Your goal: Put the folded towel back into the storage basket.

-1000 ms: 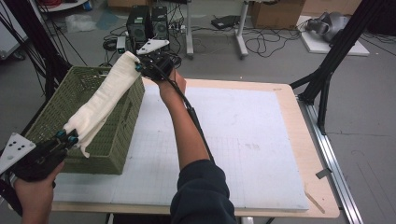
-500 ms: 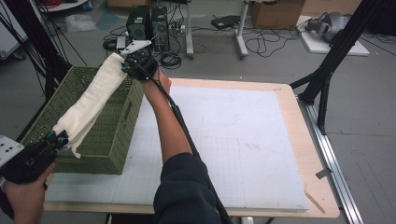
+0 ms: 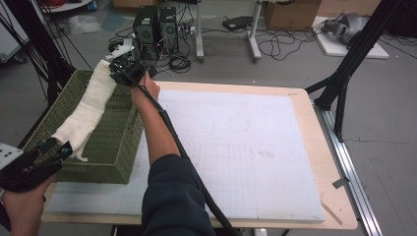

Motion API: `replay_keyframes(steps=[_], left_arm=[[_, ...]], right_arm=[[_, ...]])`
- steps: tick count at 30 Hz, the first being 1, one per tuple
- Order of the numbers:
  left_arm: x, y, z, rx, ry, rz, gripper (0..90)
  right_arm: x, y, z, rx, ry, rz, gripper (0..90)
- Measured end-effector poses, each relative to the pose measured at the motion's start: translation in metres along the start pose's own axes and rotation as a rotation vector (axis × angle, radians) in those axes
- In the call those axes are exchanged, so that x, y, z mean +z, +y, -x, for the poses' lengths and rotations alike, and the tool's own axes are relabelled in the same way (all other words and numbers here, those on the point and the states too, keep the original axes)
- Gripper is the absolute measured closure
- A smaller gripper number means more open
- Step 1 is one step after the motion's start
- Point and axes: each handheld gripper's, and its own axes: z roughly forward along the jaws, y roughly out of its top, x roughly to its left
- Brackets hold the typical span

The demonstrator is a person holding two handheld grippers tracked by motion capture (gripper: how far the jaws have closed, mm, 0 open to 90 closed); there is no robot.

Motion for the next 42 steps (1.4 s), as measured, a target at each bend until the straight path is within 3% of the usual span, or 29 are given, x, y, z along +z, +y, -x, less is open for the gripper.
replay_keyframes(steps=[3, 6, 11, 14, 17, 27, 32, 42], left_arm=[[-0.002, 0.0, -0.003, -0.015, 0.024, 0.006, 31.1], [-0.003, 0.0, -0.005, -0.023, 0.027, 0.012, 31.0], [-0.004, 0.002, -0.003, -0.048, 0.008, 0.043, 26.6], [-0.002, 0.005, 0.002, -0.053, -0.04, 0.046, 20.2], [0.003, 0.007, 0.008, -0.053, -0.076, 0.028, 17.0], [0.017, 0.014, 0.037, -0.034, -0.213, 0.013, 17.1], [0.022, 0.019, 0.052, -0.021, -0.271, 0.021, 17.1], [0.037, 0.023, 0.079, 0.015, -0.366, -0.005, 17.2]], right_arm=[[0.003, -0.002, -0.003, 0.011, -0.025, 0.0, 46.5], [-0.001, -0.004, -0.003, 0.029, 0.015, 0.004, 43.8], [-0.018, -0.007, 0.004, 0.041, 0.042, 0.011, 39.1], [-0.03, -0.01, 0.008, 0.047, 0.07, 0.009, 34.5], [-0.043, -0.013, 0.012, 0.065, 0.089, -0.006, 23.2], [-0.094, -0.035, 0.025, 0.061, 0.152, -0.034, 17.1], [-0.124, -0.05, 0.033, 0.073, 0.156, -0.026, 17.0], [-0.185, -0.081, 0.052, 0.111, 0.113, -0.004, 16.9]])
